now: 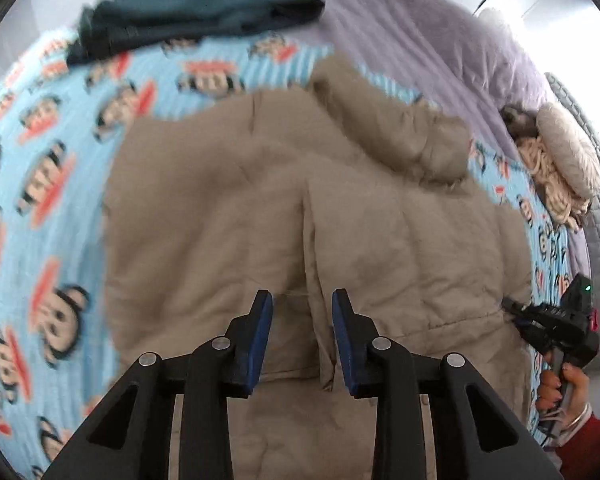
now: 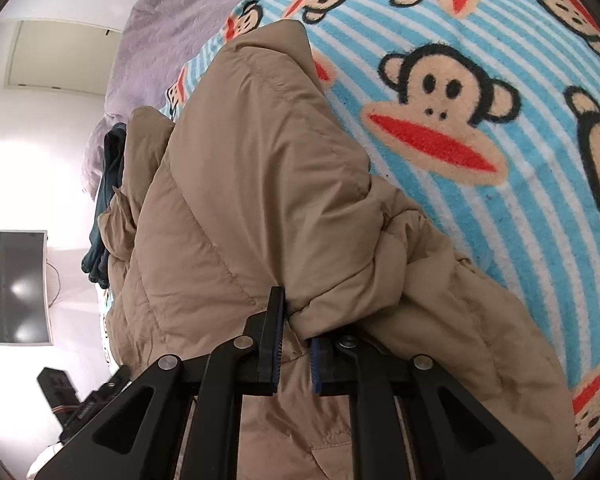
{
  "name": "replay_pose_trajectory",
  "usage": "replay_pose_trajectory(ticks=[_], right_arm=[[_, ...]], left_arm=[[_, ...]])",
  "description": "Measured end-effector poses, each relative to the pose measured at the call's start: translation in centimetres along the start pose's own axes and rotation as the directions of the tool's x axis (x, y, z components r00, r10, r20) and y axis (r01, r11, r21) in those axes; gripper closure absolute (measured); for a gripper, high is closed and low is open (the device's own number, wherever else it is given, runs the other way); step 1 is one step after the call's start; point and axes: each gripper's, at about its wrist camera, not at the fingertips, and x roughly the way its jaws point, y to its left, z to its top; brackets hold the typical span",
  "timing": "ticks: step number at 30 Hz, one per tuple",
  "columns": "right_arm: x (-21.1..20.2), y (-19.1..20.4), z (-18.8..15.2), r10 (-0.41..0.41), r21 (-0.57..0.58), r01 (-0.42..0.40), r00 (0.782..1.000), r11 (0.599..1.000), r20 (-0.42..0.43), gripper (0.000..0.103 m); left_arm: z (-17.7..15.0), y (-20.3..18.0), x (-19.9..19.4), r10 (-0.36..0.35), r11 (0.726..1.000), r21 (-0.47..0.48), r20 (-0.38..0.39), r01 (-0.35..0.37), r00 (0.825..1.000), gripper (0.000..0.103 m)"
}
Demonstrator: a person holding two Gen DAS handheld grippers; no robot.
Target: Fold large clothes
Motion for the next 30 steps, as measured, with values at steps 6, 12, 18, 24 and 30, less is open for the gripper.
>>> replay_pose_trajectory(ticks=[6,12,18,24,30], right_arm=[[-0.1,0.5,-0.1,-0.026,-0.020,0.025,1.000,0.999,-0.008,0.091],[-3.7,4.9,-1.0,-0.037,-0.274,0.013,0.996,0.962,-0.085,0.021],[-6.6,6.2,3.9,0.009,-0.309,-0.001,1.000,0.951,0.024,0.019],[-2.1,5.8,8.4,-0.116,-0.346,0.103,0.993,0.933,-0.017,0.101],[1.7,3.3,8.1,-0.208,-0.363,0.185,0.978,0.913,-0.024,0.103]], left_arm=[[1.7,-4.9,2.6,0.068,0.987,0.144,0.019,-0.070,0.998,0.070],[0.9,-3.9,7.5,0.102,0.982,0.162,-0.052,-0.093,0.993,0.070],[1.1,-3.1,7.6,0.097,0.984,0.156,-0.062,-0.086,0.993,0.070],[0.5,-3.3,7.9,0.106,0.985,0.142,-0.046,-0.099,0.993,0.070],[0.7,-3.4,8.6,0.097,0.986,0.143,-0.036,-0.091,0.995,0.070]])
